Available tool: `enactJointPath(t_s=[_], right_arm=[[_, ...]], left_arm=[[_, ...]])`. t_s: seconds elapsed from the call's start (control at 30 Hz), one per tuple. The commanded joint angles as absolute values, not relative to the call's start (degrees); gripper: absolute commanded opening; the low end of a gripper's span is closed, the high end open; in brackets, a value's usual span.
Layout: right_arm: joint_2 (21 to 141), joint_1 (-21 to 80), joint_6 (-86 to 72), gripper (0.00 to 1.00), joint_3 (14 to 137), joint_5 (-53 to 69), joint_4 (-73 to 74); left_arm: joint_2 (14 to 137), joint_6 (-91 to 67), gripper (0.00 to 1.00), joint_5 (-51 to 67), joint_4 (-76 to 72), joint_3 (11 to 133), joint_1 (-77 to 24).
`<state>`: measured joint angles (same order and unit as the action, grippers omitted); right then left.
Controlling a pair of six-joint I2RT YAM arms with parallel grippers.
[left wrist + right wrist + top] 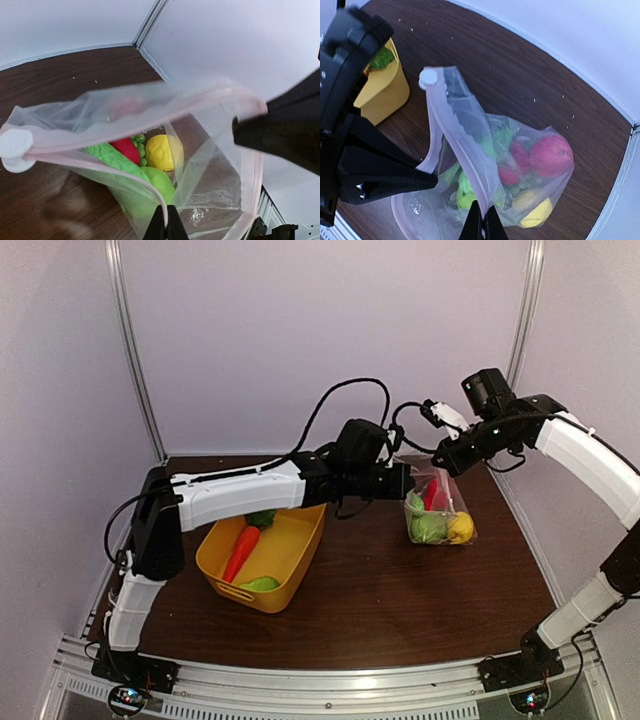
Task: Place the food in the zip-top bag and seal the zipper
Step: Adjust the zipper food storage bag at the center of the board, then adjust the fake fruit in the bin.
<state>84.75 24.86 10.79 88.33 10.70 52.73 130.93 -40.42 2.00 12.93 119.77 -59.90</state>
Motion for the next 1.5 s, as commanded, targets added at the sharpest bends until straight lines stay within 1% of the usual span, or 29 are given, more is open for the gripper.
enactJointPath(t_s=[0.0, 0.03, 0.07, 0.1, 0.13, 0.23, 0.33, 0.4, 0.47, 0.6, 0.67, 0.77, 0.9, 1.07, 1.2, 1.3, 1.37, 1.47], right_arm=[[83.3, 25.6, 10.3, 0.0, 88.0, 14.5, 51.9], [84.3, 25.8, 10.8, 0.0, 87.1, 14.4, 52.7], [85.3, 25.8, 11.2, 0.0, 86.4, 14.8, 53.7], [85.5, 25.8, 11.3, 0.0, 85.3, 15.8, 53.9], [84.9, 25.8, 11.3, 0.0, 83.7, 16.8, 53.2], [81.8, 25.8, 11.7, 0.0, 79.8, 18.1, 49.1], [79.1, 25.7, 11.8, 0.0, 77.1, 17.9, 45.2], [77.0, 25.4, 12.1, 0.0, 74.9, 19.1, 42.2], [74.6, 25.1, 12.0, 0.0, 72.4, 20.8, 38.2], [71.3, 24.4, 12.6, 0.0, 67.6, 25.6, 33.1], [70.7, 24.3, 12.6, 0.0, 66.3, 27.0, 31.8], [70.1, 23.6, 11.7, 0.0, 63.9, 31.0, 29.7], [68.3, 23.0, 11.2, 0.0, 58.7, 34.5, 26.1], [65.3, 22.1, 10.8, 0.0, 54.8, 33.5, 22.9], [64.7, 21.5, 10.0, 0.0, 54.1, 36.0, 22.6], [64.9, 21.3, 10.1, 0.0, 53.8, 35.9, 22.5], [65.1, 21.2, 10.3, 0.0, 54.0, 35.6, 22.9], [65.0, 21.1, 10.6, 0.0, 54.1, 35.2, 23.0]], left_arm=[[123.0, -43.0, 0.01, 1.9, 0.6, 106.0, -62.7], [122.7, -43.2, 0.04, 1.5, 0.4, 103.7, -62.7], [122.5, -43.2, 0.09, 1.9, 0.3, 102.0, -62.7], [121.9, -42.7, 0.25, 2.4, 0.3, 100.1, -62.8], [120.7, -41.3, 0.31, 3.5, -2.1, 98.1, -63.0], [114.5, -32.1, 0.46, 6.4, -6.3, 91.7, -64.0], [106.3, -23.8, 0.64, 1.6, -4.0, 85.3, -65.4], [101.4, -20.8, 0.8, -1.6, -0.7, 82.6, -65.3], [96.9, -18.7, 0.89, -5.1, 5.4, 80.7, -64.9], [88.7, -19.6, 0.92, -10.1, 13.8, 75.8, -60.6], [85.6, -21.0, 0.92, -13.4, 18.9, 73.4, -58.3], [81.9, -20.9, 0.92, -20.1, 23.7, 70.4, -57.6], [80.5, -25.1, 0.89, -23.4, 31.2, 70.2, -57.5], [82.8, -30.4, 0.88, -22.4, 39.4, 71.9, -55.7], [87.1, -32.1, 0.87, -22.2, 45.1, 74.7, -54.9], [88.6, -29.0, 0.86, -17.0, 45.5, 75.3, -54.9], [89.3, -28.0, 0.86, -15.7, 48.8, 76.1, -54.5], [90.4, -26.7, 0.84, -10.6, 52.2, 76.9, -53.0]])
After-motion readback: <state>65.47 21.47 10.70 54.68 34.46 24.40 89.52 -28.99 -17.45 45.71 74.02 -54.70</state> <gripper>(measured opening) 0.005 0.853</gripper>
